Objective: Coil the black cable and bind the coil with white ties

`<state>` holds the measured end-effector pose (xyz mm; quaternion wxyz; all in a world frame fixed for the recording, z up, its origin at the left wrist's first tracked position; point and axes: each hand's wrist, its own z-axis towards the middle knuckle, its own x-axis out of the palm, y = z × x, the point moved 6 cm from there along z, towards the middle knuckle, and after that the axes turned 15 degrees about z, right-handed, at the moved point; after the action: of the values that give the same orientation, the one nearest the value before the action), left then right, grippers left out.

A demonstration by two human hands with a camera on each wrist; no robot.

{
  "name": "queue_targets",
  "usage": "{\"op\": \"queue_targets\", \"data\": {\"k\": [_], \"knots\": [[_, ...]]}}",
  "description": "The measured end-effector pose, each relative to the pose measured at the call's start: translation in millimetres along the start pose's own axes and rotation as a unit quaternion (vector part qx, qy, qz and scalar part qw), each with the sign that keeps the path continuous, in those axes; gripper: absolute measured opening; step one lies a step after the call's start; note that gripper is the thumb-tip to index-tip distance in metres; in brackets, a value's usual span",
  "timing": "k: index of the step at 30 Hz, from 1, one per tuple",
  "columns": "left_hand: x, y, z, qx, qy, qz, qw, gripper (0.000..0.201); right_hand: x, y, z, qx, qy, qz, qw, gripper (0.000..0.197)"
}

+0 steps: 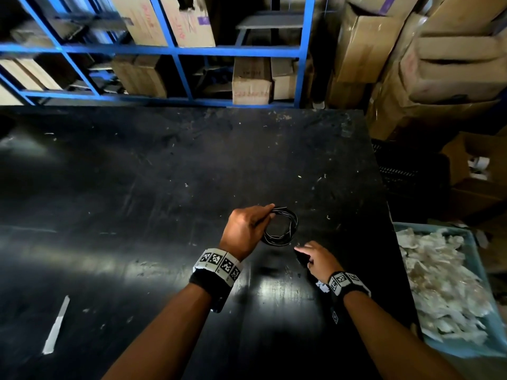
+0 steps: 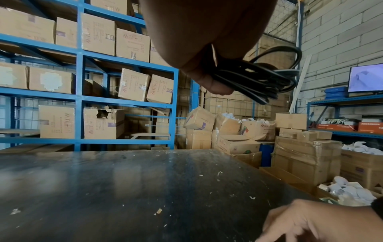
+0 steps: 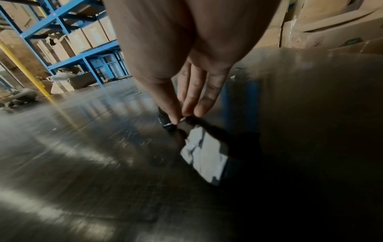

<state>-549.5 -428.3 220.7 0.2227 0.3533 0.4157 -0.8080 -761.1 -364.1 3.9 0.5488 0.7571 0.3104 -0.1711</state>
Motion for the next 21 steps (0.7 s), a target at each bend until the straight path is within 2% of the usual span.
{"op": "queue_targets", "data": {"k": [2,6,14,21], "knots": [[-3.8,2.0,-3.3,0.000,-0.003,0.004,1.000,0.019,4.9,0.0,1.3,0.001,0.011,-0.004,1.000,0.059],[-9.0,7.0,-8.2,0.002,-0.005,0.011,1.000,0.020,7.1,0.3,5.2,0.004,-0.001,-0.001,1.000,0.026],[-10.9,11.0,-14.2,0.003,0.000,0.015,1.000,0.022,-1.0,5.2,0.6,0.002,-0.022,0.029,0.999,0.028],[-12.2,-0.4,-17.3,0.024,0.005,0.010,1.000,0.022,-12.0,4.9,-13.2,0.050,-0.041,0.021,0.998,0.013]]}}
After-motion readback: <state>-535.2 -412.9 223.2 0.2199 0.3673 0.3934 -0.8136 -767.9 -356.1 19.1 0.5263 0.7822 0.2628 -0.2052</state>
